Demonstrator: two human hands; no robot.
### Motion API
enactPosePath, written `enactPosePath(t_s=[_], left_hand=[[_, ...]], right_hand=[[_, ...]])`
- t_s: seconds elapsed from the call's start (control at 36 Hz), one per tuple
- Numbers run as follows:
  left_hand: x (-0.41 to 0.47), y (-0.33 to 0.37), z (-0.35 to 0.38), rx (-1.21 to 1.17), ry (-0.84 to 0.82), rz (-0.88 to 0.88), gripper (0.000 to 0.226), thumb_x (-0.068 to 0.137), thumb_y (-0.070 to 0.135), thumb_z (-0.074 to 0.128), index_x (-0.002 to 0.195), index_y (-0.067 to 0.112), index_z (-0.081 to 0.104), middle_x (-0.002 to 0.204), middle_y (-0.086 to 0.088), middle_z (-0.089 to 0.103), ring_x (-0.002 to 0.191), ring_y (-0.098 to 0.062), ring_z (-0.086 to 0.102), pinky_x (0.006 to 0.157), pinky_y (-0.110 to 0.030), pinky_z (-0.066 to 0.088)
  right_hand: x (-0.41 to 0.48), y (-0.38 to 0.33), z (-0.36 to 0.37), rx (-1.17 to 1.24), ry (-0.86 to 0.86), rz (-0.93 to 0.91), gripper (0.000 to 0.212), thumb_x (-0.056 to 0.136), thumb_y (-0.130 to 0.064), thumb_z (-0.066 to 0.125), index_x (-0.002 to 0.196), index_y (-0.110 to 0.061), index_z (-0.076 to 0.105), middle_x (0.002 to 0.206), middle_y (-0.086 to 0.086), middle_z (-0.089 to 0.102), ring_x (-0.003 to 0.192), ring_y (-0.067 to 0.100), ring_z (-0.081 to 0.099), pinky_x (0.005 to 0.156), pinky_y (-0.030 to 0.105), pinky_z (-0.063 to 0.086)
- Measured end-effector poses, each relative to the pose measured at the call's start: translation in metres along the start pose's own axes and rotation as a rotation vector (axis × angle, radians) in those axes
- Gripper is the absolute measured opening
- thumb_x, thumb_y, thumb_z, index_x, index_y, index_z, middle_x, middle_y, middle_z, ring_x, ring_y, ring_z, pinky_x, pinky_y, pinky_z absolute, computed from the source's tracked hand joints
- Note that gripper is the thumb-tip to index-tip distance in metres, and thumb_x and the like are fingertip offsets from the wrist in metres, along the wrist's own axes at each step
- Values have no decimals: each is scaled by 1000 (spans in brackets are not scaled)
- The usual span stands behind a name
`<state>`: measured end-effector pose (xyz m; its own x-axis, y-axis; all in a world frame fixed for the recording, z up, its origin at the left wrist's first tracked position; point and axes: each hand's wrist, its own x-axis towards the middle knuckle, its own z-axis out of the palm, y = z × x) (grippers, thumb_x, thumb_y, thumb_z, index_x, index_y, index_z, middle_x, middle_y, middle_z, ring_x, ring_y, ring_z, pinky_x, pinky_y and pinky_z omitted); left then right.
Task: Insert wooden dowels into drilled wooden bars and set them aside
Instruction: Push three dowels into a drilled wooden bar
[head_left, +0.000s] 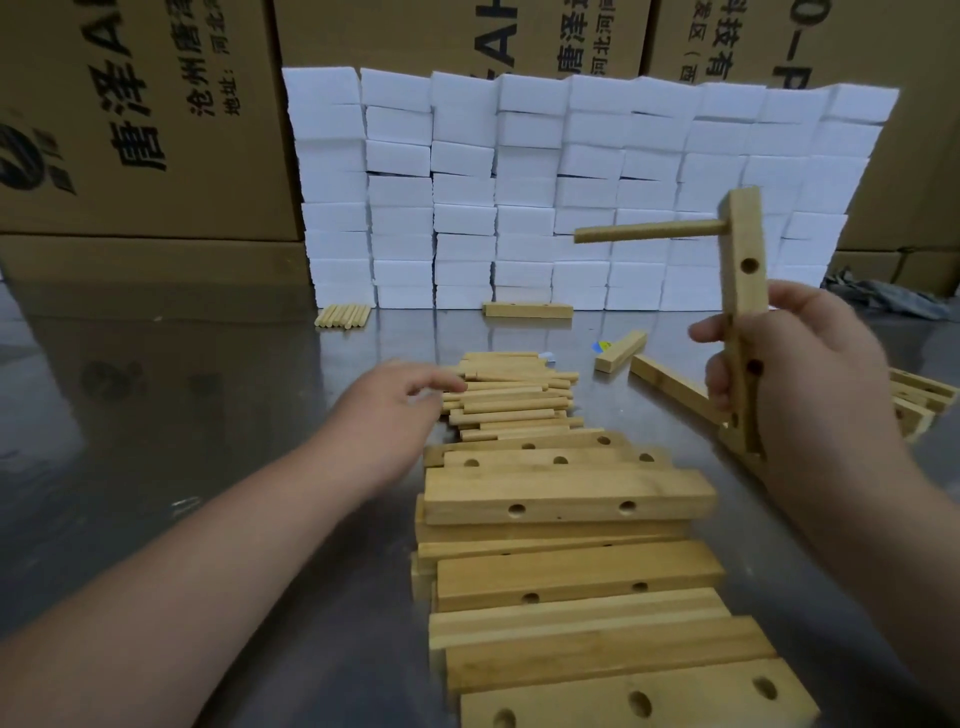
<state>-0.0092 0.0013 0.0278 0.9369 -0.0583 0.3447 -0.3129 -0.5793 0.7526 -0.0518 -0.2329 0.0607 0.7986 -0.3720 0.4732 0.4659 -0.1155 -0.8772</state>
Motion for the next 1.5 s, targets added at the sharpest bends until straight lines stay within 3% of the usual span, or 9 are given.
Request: enactPosePath(t_s=[0.14, 0.36, 0.64, 0.86, 1.0, 1.14, 1.25, 1.42, 1.5], left_hand=[[11, -20, 8, -14, -116, -85, 36, 96, 12, 43, 82, 36, 67, 130, 10, 52, 116, -18, 50, 95, -28, 37], [15, -29, 8, -131, -140, -179, 40, 91, 5, 41, 82, 29, 72, 108, 10, 57, 86, -19, 54, 74, -27, 39], [14, -29, 10, -94, -122, -143, 28, 93, 13, 50, 87, 33, 69, 96, 13, 66, 88, -2, 56, 69, -12, 38], [14, -28, 9, -149, 60, -139, 14, 88, 23, 61, 78, 32, 67, 77, 13, 65, 67, -1, 54, 53, -16, 37], [16, -27, 8, -179, 211, -111, 10, 81, 22, 69, 72, 22, 65, 66, 10, 59, 51, 0, 52, 42, -9, 37], [16, -17, -2, -303, 380, -58, 14, 82, 18, 67, 70, 22, 61, 69, 4, 59, 62, -9, 50, 48, -11, 42], [6, 4, -9, -431, 398, 41, 17, 82, 17, 67, 68, 24, 60, 59, 11, 60, 61, -6, 56, 65, -23, 48], [-12, 35, -2, -462, 361, 174, 18, 78, 14, 70, 66, 24, 62, 53, 13, 60, 49, 2, 53, 52, -11, 46], [-17, 42, 5, -480, 338, 159, 18, 76, 13, 71, 65, 23, 63, 54, 13, 61, 48, 1, 52, 50, -11, 45]], right_hand=[[2, 3, 0, 82, -18, 107, 30, 86, 1, 38, 107, -6, 58, 85, 3, 65, 52, 5, 52, 46, 17, 46], [3, 13, 10, 271, -1, 123, 23, 97, -9, 44, 101, -24, 61, 102, 4, 67, 68, 9, 63, 69, 19, 55], [5, 23, 11, 204, -22, 152, 27, 100, -18, 41, 103, -38, 60, 109, -4, 66, 63, 11, 60, 55, 22, 52], [5, 26, 11, 186, -30, 174, 31, 100, -19, 40, 125, -28, 56, 105, -6, 67, 59, 10, 60, 52, 23, 50], [7, 25, 10, 174, -19, 176, 28, 100, -20, 38, 111, -31, 61, 105, -7, 68, 62, 11, 61, 54, 24, 50], [7, 24, 9, 121, -21, 138, 30, 100, -22, 37, 99, -39, 62, 104, -11, 69, 62, 8, 58, 61, 28, 48], [5, 20, 8, 39, -47, 65, 34, 101, -26, 35, 124, -42, 53, 98, -19, 68, 60, 3, 53, 73, 31, 47], [-6, 13, 8, -103, -156, -165, 42, 102, -22, 32, 141, -38, 37, 97, -20, 64, 63, -3, 48, 65, 10, 44], [-12, 13, 9, -164, -231, -234, 43, 101, -24, 32, 142, -40, 31, 100, -23, 62, 68, -5, 49, 66, 13, 47]])
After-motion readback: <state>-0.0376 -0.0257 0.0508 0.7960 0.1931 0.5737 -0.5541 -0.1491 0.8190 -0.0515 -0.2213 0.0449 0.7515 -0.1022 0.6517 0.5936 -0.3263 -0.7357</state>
